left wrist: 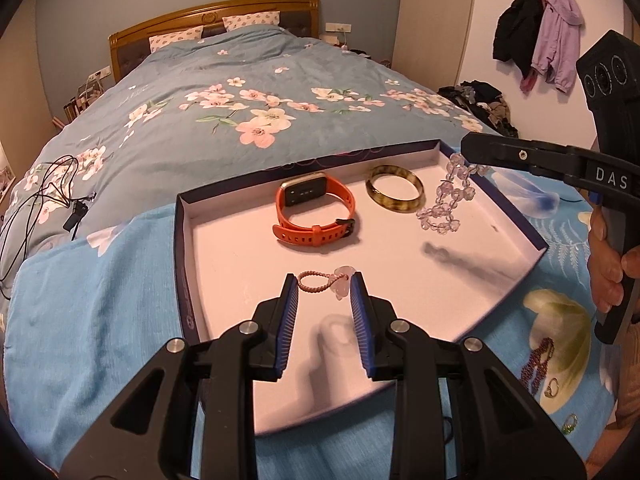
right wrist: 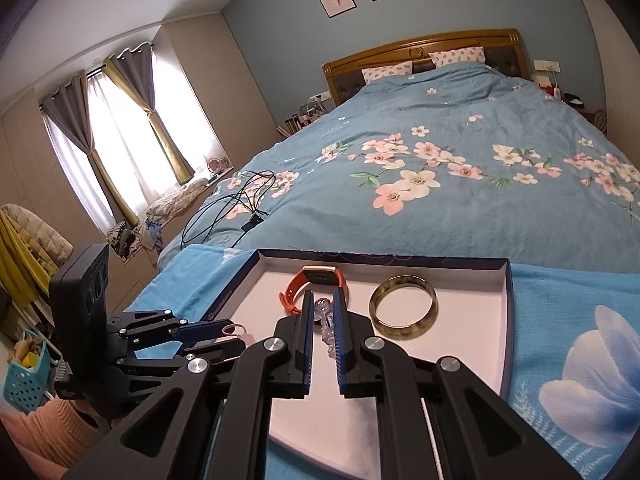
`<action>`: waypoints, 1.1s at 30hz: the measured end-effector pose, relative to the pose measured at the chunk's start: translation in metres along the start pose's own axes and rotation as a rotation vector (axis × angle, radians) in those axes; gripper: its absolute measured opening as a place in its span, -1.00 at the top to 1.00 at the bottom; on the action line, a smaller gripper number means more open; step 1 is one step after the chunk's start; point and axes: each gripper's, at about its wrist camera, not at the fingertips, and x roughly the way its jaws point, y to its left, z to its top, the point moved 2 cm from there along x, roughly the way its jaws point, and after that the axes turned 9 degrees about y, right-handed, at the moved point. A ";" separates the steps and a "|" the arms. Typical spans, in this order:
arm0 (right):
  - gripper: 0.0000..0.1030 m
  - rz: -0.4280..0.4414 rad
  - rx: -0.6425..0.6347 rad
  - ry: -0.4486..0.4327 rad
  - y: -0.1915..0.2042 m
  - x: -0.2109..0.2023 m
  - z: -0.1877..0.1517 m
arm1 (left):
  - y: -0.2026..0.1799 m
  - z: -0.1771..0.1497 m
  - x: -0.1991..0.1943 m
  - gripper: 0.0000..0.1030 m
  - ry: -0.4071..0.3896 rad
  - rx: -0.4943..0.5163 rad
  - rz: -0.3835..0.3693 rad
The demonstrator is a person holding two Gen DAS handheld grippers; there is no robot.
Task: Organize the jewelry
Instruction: 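Carry the hair tie with the left tool while the right tool carries the bead bracelet into the tray, then open both tools to release the items in the tray, then withdraw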
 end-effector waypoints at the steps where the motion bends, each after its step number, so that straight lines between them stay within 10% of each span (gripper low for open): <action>1: 0.85 -0.002 0.002 0.005 -0.001 0.002 0.001 | 0.001 0.001 0.003 0.47 0.004 -0.002 -0.004; 33: 0.65 -0.159 0.088 0.112 -0.050 0.030 -0.010 | 0.003 0.019 0.047 0.45 0.082 -0.031 -0.012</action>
